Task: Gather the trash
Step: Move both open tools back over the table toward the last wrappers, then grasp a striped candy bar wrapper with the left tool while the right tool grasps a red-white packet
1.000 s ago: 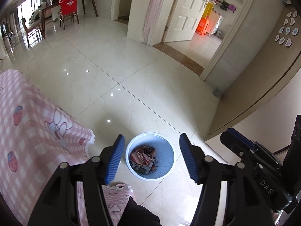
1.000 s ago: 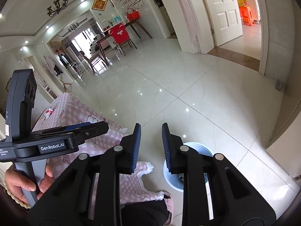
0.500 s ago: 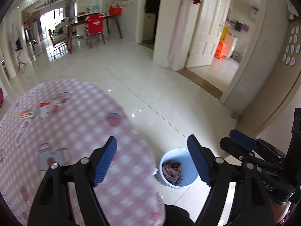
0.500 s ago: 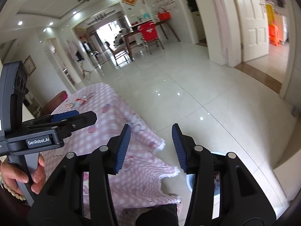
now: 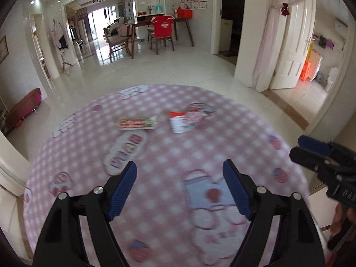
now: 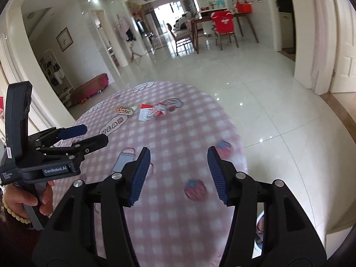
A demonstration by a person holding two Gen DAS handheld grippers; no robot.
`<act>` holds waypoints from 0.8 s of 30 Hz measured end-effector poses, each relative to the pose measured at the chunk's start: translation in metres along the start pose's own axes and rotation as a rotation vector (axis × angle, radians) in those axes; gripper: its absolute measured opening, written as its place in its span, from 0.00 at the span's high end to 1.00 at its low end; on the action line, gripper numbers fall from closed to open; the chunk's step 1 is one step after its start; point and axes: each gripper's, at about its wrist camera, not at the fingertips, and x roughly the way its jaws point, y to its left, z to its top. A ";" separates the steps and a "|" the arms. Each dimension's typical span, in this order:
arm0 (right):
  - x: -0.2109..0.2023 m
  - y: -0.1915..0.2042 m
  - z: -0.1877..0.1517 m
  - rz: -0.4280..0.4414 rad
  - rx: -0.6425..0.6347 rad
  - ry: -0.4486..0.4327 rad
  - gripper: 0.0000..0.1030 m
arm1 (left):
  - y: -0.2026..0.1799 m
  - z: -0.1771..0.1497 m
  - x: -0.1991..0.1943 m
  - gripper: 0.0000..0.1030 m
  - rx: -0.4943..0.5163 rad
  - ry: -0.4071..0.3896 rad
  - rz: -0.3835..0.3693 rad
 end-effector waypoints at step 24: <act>0.155 0.047 0.066 -0.027 -0.115 0.133 0.80 | 0.045 0.044 0.095 0.24 0.274 -0.006 0.053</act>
